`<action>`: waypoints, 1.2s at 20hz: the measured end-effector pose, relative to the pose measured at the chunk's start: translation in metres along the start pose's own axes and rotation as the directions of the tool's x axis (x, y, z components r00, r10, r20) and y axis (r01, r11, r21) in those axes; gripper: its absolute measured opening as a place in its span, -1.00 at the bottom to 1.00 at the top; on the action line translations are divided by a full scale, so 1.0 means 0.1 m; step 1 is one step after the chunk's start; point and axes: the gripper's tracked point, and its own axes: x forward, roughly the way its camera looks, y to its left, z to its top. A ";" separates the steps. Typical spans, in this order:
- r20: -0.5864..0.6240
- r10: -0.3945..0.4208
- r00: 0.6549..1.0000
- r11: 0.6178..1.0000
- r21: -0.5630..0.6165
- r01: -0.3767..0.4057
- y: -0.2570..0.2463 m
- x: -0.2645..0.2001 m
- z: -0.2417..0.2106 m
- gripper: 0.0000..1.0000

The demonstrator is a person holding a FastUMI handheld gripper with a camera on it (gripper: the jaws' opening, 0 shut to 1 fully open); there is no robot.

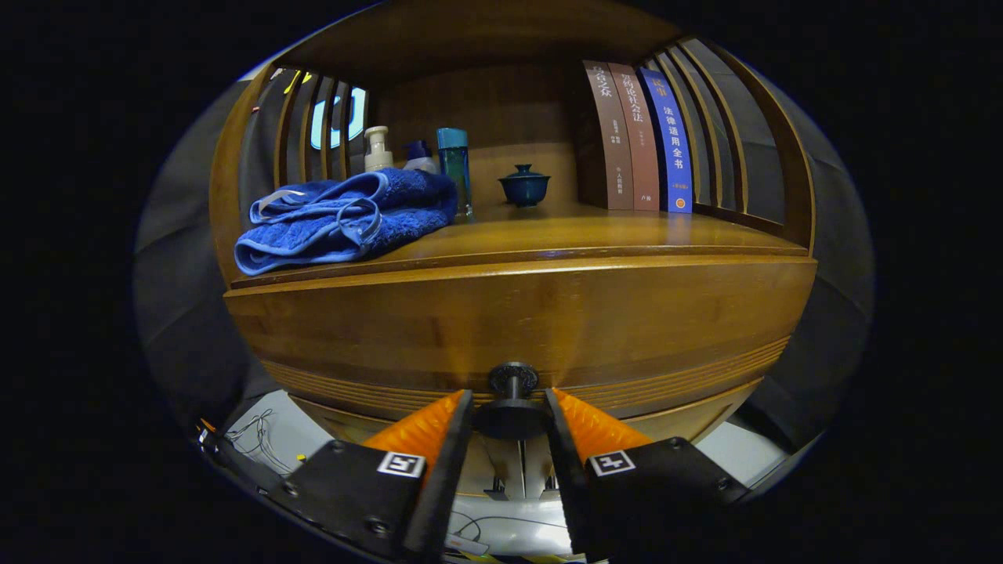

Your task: Pull open the drawer, take out the items inside it, and place them on the countertop above the cabinet.

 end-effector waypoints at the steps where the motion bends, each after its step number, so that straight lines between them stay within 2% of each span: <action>1: 0.002 0.004 1.000 1.000 0.003 -0.004 0.00 0.02 -0.03 0.15; 6: 0.003 0.017 1.000 1.000 -0.004 -0.017 0.01 0.00 -0.03 -0.37; 13: -0.025 0.007 1.000 1.000 -0.019 -0.008 0.00 -0.09 -0.06 -0.38; 24: -0.091 0.022 0.996 1.000 -0.018 -0.023 -0.01 -0.73 -0.33 -0.38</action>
